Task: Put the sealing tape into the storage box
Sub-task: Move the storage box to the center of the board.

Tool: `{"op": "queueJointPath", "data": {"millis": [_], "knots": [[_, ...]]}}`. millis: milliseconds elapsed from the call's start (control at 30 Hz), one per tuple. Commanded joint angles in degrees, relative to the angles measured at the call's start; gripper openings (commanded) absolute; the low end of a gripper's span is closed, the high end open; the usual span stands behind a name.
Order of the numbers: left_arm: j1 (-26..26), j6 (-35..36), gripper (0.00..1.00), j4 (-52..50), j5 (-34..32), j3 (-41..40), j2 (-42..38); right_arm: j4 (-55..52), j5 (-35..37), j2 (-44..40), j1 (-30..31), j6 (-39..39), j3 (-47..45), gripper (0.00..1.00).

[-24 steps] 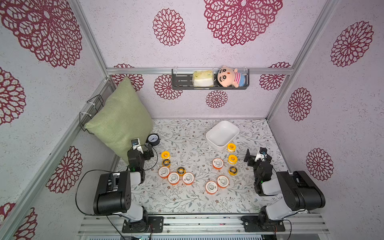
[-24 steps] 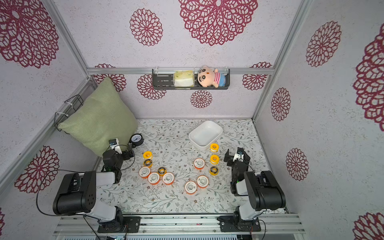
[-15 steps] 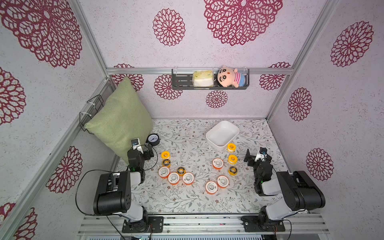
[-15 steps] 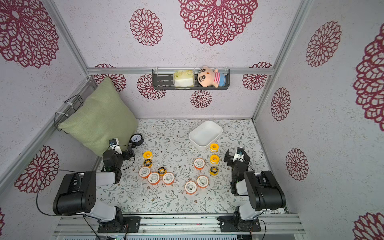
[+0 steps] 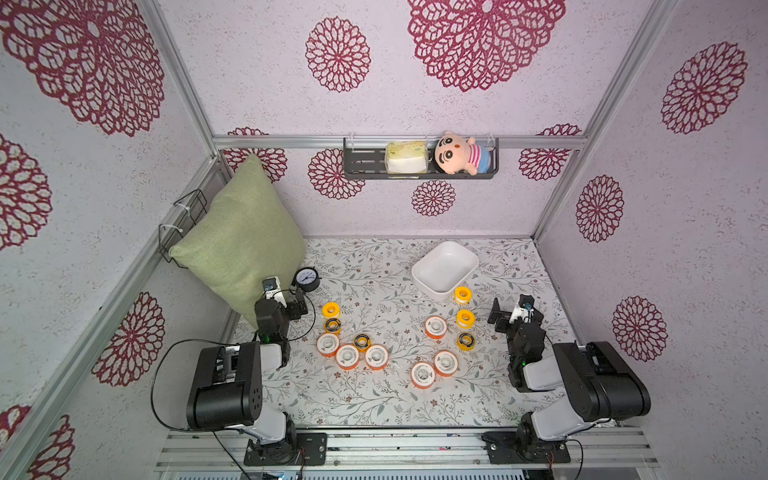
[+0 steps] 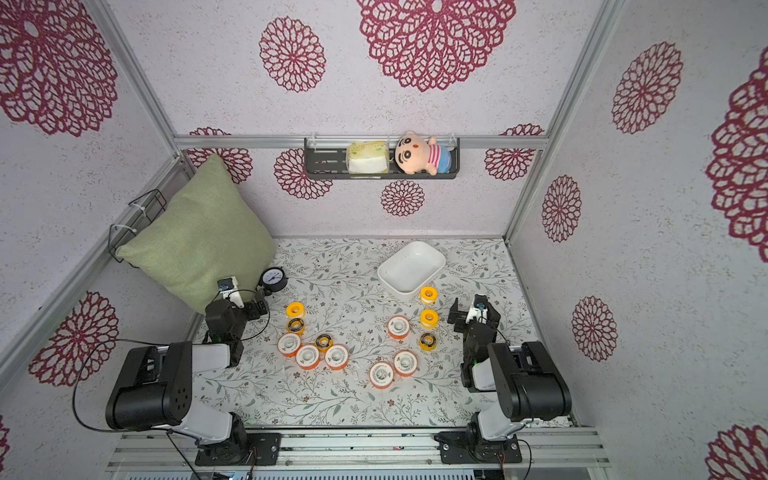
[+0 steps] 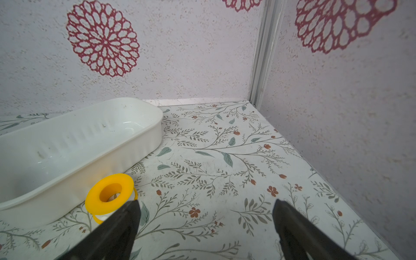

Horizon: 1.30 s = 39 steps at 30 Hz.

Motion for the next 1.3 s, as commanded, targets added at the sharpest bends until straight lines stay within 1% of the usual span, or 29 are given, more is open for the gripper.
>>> {"op": "queueJointPath", "data": {"millis": [0, 33, 100, 133, 233, 300, 400, 467, 533, 633, 767, 867, 967, 1067, 1133, 1200, 1233, 1267], "knots": [[0.3, 0.6, 0.98, 1.9, -2.4, -0.7, -0.9, 2.9, 2.1, -2.1, 0.1, 0.8, -1.1, 0.99], [0.3, 0.0, 0.97, 2.1, -3.5, -1.6, -2.2, 3.2, 2.4, -3.1, 0.1, 1.5, -2.0, 0.99], [0.3, -1.2, 0.97, 4.1, -5.6, -3.9, -5.0, 8.7, 1.7, -3.3, 0.1, 0.8, -4.7, 0.99], [0.3, -1.3, 0.97, 5.2, -6.6, -5.3, -6.7, 8.6, 2.0, -4.2, 0.1, 0.8, -5.1, 0.99], [0.3, -2.6, 0.97, 4.9, -9.2, -7.9, -12.3, -1.5, 5.2, -10.0, 0.1, 2.1, -2.6, 0.99], [0.3, -4.0, 0.97, 1.4, -12.1, -8.0, -16.5, -8.6, 6.4, -13.5, 0.1, 2.9, -0.5, 0.99], [0.3, -7.1, 0.97, -7.8, -14.6, -6.7, -23.3, -18.1, 7.9, -17.0, 0.1, 5.6, 2.9, 0.99], [0.2, -10.3, 0.97, -17.5, -14.4, -4.3, -28.8, -25.6, 7.6, -19.1, 0.1, 9.8, 5.8, 0.99], [-0.1, -13.5, 0.97, -25.6, -14.8, -1.9, -32.8, -31.7, 4.0, -21.1, 0.0, 11.9, 8.4, 0.99], [-0.9, -17.8, 0.97, -37.0, -13.7, 1.8, -37.9, -38.9, -2.0, -22.2, 0.0, 15.7, 12.1, 0.99], [-1.4, -23.6, 0.97, -49.3, -11.0, 6.6, -42.5, -48.6, -8.3, -18.7, 0.1, 21.2, 19.1, 0.99], [-1.5, -25.7, 0.97, -55.0, -7.7, 9.4, -43.9, -55.7, -12.2, -14.0, 0.1, 23.9, 25.6, 0.99], [-1.6, -26.9, 0.97, -59.5, -5.0, 11.8, -44.0, -60.0, -15.9, -8.2, 0.5, 25.9, 31.6, 0.99], [-1.6, -25.8, 0.97, -61.4, -1.4, 13.5, -43.3, -66.8, -16.6, -1.9, 1.4, 28.0, 39.0, 0.92], [-1.8, -24.8, 0.97, -63.5, -0.3, 14.9, -42.6, -69.8, -18.3, 2.2, 1.8, 28.9, 43.7, 0.81], [-2.1, -24.1, 0.98, -64.7, -0.6, 15.3, -42.2, -72.4, -19.0, 5.3, 2.2, 30.4, 47.6, 0.69], [-2.2, -24.0, 0.97, -64.6, -0.6, 15.2, -42.0, -73.3, -18.9, 6.7, 2.5, 30.9, 49.1, 0.65], [-2.3, -24.0, 0.97, -64.4, -0.4, 15.0, -42.1, -74.0, -18.6, 8.0, 2.7, 31.5, 50.4, 0.63]]}}
